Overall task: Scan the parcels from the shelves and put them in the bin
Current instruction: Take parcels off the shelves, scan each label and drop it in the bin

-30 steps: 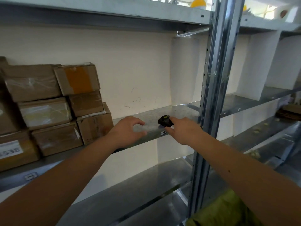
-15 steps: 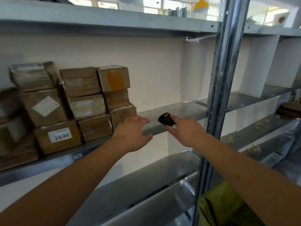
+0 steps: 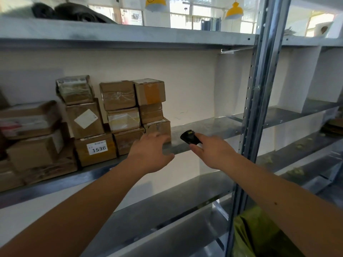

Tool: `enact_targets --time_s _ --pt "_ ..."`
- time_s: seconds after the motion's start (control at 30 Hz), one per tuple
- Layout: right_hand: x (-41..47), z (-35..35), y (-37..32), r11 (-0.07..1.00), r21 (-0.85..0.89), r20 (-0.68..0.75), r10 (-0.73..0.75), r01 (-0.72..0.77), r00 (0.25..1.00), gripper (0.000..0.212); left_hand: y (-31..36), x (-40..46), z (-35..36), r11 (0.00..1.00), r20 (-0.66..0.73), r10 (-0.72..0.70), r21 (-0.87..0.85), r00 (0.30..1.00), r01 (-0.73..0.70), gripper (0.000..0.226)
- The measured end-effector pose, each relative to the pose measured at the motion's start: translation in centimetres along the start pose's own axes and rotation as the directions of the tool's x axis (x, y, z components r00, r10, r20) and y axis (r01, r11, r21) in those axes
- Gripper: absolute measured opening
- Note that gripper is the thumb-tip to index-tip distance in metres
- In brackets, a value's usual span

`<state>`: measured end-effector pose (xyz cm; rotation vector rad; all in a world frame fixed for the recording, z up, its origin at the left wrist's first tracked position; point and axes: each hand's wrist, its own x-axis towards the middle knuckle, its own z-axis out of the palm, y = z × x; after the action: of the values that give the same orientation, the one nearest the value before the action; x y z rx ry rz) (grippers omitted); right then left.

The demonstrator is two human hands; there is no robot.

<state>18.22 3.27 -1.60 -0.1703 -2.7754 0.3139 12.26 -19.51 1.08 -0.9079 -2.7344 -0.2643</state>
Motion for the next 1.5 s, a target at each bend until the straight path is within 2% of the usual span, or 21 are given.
enact_targets --time_s 0.2,0.5,0.73,0.93,1.23,1.5 --pt "3.0 -1.2 -0.2 1.0 -0.026 -0.041 -0.013 0.012 0.999 0.064 0.1 1.1 -2.8 0.997 -0.083 -0.072 0.011 0.994 0.073 0.07" --pt "10.3 -4.6 0.0 0.986 0.046 -0.123 -0.156 0.163 0.98 0.059 1.5 4.4 -7.6 0.984 -0.297 -0.173 -0.003 0.939 0.181 0.065" --pt "15.7 -5.5 0.2 0.964 0.124 -0.055 -0.231 0.236 0.971 0.056 1.7 6.3 -9.1 0.955 -0.354 -0.256 0.05 0.9 0.291 0.067" --pt "19.7 -5.9 -0.4 0.948 0.143 -0.032 -0.282 0.284 0.959 0.056 1.2 8.3 -10.0 0.924 -0.352 -0.356 0.004 0.866 0.382 0.064" --pt "22.6 -6.9 -1.9 0.93 0.192 -0.021 -0.316 0.314 0.948 0.054 -0.3 10.7 -10.0 0.875 -0.443 -0.484 -0.215 0.755 0.434 0.053" --pt "23.2 -6.5 -0.8 0.919 0.248 -0.036 -0.306 0.305 0.951 0.054 0.7 12.3 -9.8 0.821 -0.496 -0.545 -0.477 0.676 0.313 0.023"
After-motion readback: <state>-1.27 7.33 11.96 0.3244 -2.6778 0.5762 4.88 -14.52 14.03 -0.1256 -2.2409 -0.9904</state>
